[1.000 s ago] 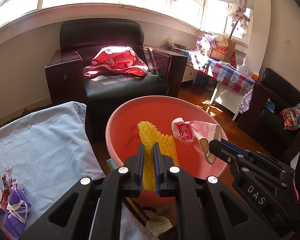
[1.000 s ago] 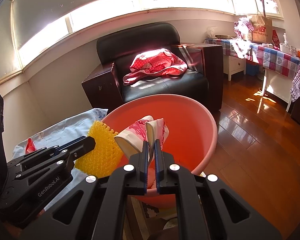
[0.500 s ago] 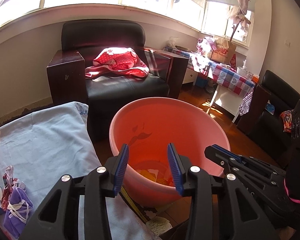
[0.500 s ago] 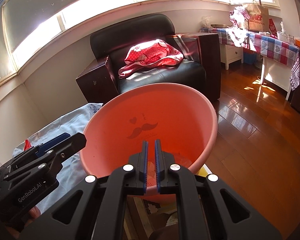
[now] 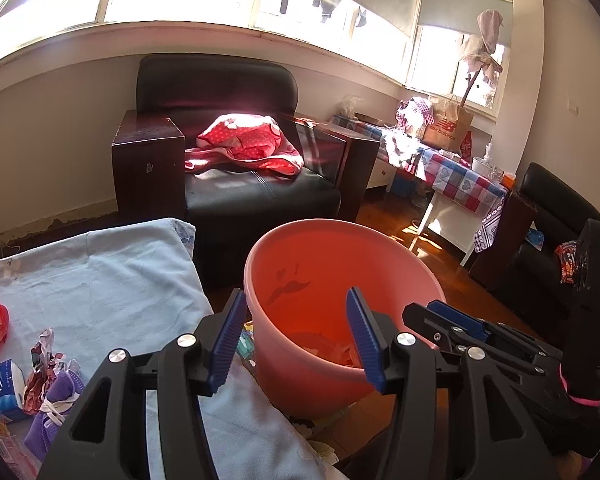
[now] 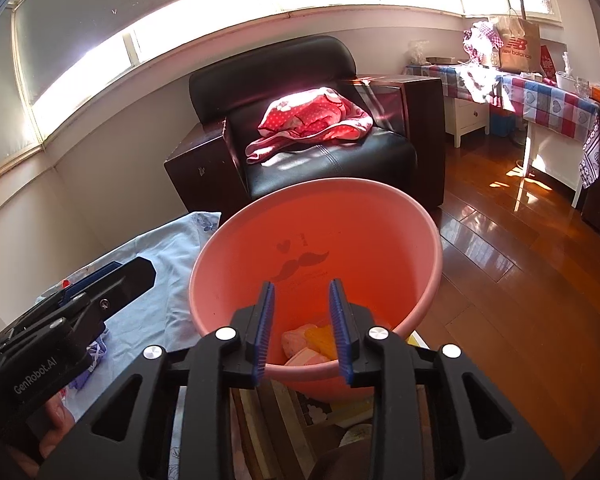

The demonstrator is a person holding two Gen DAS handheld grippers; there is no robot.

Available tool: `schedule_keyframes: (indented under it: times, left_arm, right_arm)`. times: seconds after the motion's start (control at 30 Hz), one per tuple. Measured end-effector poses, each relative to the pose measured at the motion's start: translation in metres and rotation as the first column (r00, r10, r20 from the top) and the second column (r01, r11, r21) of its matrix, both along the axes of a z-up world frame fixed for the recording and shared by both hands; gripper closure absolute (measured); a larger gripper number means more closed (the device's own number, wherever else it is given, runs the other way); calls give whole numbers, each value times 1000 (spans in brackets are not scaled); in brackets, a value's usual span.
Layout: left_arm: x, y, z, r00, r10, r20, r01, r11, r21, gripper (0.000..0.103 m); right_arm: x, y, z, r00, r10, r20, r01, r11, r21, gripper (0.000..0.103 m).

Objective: Collect trash
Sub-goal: 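Move both open tools back over the remaining trash on the bed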

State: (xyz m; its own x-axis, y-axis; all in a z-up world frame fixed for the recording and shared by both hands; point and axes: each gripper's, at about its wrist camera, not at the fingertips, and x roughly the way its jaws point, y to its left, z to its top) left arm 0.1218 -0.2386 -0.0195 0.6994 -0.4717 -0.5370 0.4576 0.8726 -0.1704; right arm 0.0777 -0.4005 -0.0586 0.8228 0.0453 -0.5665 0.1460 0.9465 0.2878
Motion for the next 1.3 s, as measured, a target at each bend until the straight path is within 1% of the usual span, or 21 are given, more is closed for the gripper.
schedule_keyframes:
  times: [0.1,0.23,0.33,0.53,0.77,0.9,1.0,1.17,1.3]
  left_arm:
    - [-5,13,5,1000,8,6,-8,1000,-16,51]
    - [-14,31,12,1000,23,17,-22,999,-32,46]
    - [-21,44,15,999,31,22,-31,999,-36,45]
    - [-33,79,20,997,67,25,-66,997,-35,45]
    - [-46,132,23,989,141,34,-140,990,-15,45]
    - [-48,171,21,977,212,22,-212,977,-11,45]
    - [-48,202,18,963,270,16,-270,963,-8,45]
    - [-48,250,10,927,374,-2,-374,927,-17,45]
    - [-46,277,6,901,433,-24,-434,901,-26,45]
  right_arm:
    - [-5,10,8,1000,13,12,-13,1000,-18,72]
    - [-12,27,18,999,40,35,-39,998,-45,71]
    - [-17,41,23,997,68,47,-65,996,-59,70]
    - [-20,70,30,990,129,54,-125,990,-67,65]
    - [-18,112,32,975,215,55,-210,974,-81,65]
    - [-15,136,31,964,261,47,-257,964,-70,65]
    - [-13,152,26,953,303,32,-302,953,-36,65]
    - [-11,182,16,926,377,-7,-377,926,1,65]
    - [-6,204,7,902,430,-44,-429,903,33,65]
